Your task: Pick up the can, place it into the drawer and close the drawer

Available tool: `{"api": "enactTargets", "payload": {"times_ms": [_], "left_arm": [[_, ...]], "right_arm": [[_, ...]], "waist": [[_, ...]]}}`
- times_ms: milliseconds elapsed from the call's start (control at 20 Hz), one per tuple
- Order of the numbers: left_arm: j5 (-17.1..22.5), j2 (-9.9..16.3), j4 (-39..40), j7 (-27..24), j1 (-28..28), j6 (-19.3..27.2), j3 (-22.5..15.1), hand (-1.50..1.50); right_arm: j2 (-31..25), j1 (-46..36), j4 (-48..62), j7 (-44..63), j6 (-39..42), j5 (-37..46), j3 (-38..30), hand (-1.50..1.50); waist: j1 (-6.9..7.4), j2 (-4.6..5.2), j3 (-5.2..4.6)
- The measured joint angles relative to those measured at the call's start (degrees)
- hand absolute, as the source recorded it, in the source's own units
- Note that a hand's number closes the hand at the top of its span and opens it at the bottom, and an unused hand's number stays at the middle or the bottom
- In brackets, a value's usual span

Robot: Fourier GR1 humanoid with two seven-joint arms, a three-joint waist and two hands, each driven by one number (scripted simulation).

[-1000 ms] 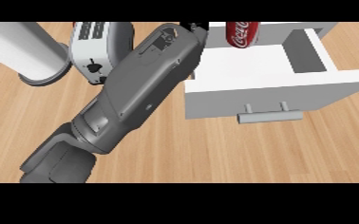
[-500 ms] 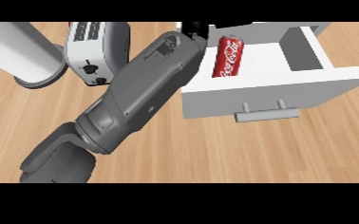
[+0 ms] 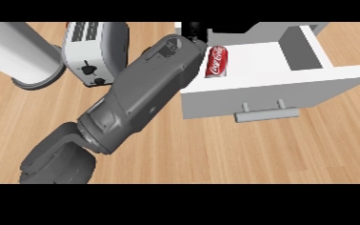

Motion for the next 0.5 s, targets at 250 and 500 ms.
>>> {"api": "enactTargets", "payload": {"times_ms": [250,500], "left_arm": [[1.9,0.0,1.1,-1.5,-0.6,0.3,-0.5,-1.50],[4.0,0.0,1.0,-3.6,-0.5,0.6,-0.8,-1.50]], "right_arm": [[-1.0,-1.2,0.8,0.2,-0.5,-0.3,-0.8,-1.50],[-2.5,-2.9,-0.2,-1.5,-0.1,1.6,-1.7,-1.50]], "waist": [[0.01,0.03,0.00],[0.11,0.02,0.00]]}}
